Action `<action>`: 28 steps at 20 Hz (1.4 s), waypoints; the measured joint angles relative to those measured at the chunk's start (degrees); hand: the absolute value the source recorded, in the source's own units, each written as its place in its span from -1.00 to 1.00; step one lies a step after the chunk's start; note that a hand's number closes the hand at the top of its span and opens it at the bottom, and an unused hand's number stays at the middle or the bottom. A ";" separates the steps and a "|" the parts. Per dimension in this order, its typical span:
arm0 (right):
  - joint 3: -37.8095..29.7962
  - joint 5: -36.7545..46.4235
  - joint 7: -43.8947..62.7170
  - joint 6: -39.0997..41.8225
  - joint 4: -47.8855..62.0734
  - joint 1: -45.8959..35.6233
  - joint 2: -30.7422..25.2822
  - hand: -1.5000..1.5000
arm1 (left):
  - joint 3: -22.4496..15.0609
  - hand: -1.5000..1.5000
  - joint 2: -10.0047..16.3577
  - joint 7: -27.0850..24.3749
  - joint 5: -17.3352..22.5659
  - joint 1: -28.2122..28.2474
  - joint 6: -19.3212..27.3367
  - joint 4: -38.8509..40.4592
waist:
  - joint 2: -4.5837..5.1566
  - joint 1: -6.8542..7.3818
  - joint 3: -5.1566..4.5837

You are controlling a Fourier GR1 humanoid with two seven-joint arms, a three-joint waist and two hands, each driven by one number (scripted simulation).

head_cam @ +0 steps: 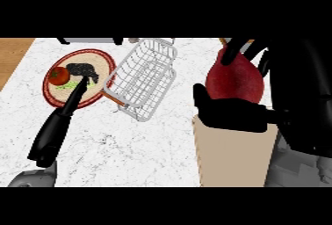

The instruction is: Pick the pear from the tray and place it in the tiered basket

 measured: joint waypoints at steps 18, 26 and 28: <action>-1.51 -10.00 -0.72 -24.22 51.31 -26.50 0.93 1.00 | -0.61 0.00 -0.74 -0.64 -0.49 -2.17 -0.42 1.37 | 0.70 2.04 0.00; 0.86 -20.34 -8.34 -43.48 65.92 -28.58 1.04 -1.00 | -1.19 0.00 -1.20 -0.74 -0.72 -4.85 -0.80 2.94 | 1.31 3.91 0.00; 1.07 -23.57 -11.75 -47.46 68.50 -28.81 1.07 -1.00 | -1.11 0.00 -1.24 -0.96 -0.74 -5.17 -0.80 3.49 | 1.39 4.02 0.01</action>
